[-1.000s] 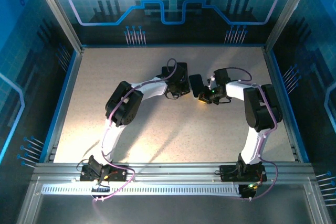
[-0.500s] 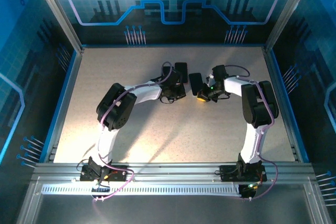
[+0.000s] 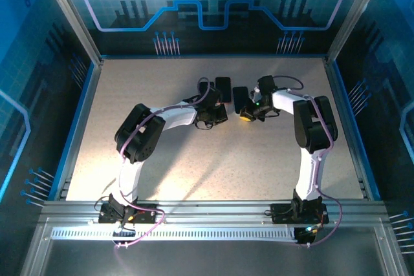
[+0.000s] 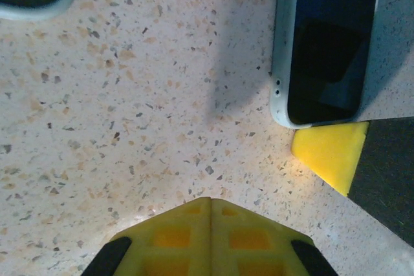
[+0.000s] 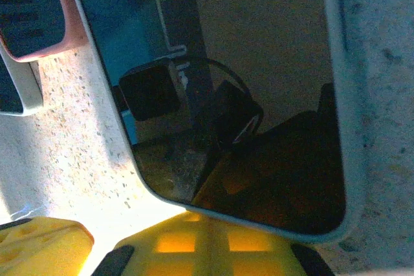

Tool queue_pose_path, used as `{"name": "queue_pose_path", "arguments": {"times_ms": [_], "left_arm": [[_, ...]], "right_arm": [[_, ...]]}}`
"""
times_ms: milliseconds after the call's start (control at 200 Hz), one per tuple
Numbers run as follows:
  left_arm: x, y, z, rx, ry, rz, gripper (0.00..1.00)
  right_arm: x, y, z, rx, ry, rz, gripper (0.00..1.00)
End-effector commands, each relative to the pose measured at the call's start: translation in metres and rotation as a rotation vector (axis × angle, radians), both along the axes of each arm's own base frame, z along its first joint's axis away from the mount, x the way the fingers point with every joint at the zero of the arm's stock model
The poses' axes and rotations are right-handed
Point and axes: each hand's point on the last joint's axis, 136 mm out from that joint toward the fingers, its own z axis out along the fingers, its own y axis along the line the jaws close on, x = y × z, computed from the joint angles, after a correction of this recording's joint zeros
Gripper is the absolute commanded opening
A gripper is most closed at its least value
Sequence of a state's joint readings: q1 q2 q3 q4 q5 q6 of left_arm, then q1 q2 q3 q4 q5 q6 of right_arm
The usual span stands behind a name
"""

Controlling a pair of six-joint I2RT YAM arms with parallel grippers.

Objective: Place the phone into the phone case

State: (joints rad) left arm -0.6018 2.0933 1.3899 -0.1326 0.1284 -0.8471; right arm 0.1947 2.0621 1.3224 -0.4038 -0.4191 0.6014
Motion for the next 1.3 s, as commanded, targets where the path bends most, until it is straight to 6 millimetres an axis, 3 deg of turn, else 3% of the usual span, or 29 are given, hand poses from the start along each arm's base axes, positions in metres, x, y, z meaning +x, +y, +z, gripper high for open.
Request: {"name": "queue_pose_path", "arguments": {"times_ms": [0, 345, 530, 720, 755, 780, 826, 856, 871, 896, 936, 1096, 1291], "left_arm": [[-0.003, -0.004, 0.022, -0.037, -0.024, -0.002, 0.06], [-0.005, -0.002, 0.025, -0.036, -0.026, 0.000, 0.06], [-0.007, 0.000, 0.030, -0.040, -0.034, 0.000, 0.06], [-0.012, 0.013, 0.057, -0.024, -0.129, -0.006, 0.08], [-0.014, 0.021, 0.063, 0.003, -0.159, -0.006, 0.14], [-0.015, 0.028, 0.068, 0.027, -0.179, -0.003, 0.24], [-0.016, 0.043, 0.074, 0.091, -0.209, 0.015, 0.51], [-0.017, 0.055, 0.078, 0.132, -0.224, 0.029, 0.76], [-0.017, 0.060, 0.079, 0.150, -0.230, 0.035, 0.86], [-0.017, 0.069, 0.082, 0.172, -0.239, 0.048, 0.95], [-0.016, 0.084, 0.085, 0.197, -0.245, 0.068, 0.99], [-0.012, 0.145, 0.092, 0.291, -0.269, 0.162, 0.99], [-0.012, 0.204, 0.125, 0.531, -0.479, 0.176, 0.99]], "right_arm": [[0.048, 0.011, 0.010, -0.022, -0.191, 0.011, 0.00], [0.059, 0.012, 0.018, -0.025, -0.211, 0.018, 0.00], [0.050, 0.014, 0.024, -0.012, -0.212, 0.024, 0.00], [0.021, 0.009, 0.067, 0.028, -0.318, 0.026, 0.01], [0.015, 0.005, 0.076, 0.018, -0.348, 0.035, 0.11], [0.011, 0.000, 0.082, 0.006, -0.370, 0.034, 0.27], [0.005, -0.011, 0.091, -0.028, -0.402, 0.024, 0.67], [0.002, -0.020, 0.097, -0.052, -0.427, 0.011, 0.93], [0.001, -0.024, 0.098, -0.061, -0.436, 0.004, 0.99], [0.000, -0.032, 0.103, -0.076, -0.456, -0.008, 1.00], [-0.001, -0.043, 0.108, -0.092, -0.482, -0.027, 1.00], [0.001, -0.089, 0.115, -0.135, -0.523, -0.119, 1.00], [0.000, -0.132, 0.119, -0.353, -0.650, -0.158, 1.00]]}}
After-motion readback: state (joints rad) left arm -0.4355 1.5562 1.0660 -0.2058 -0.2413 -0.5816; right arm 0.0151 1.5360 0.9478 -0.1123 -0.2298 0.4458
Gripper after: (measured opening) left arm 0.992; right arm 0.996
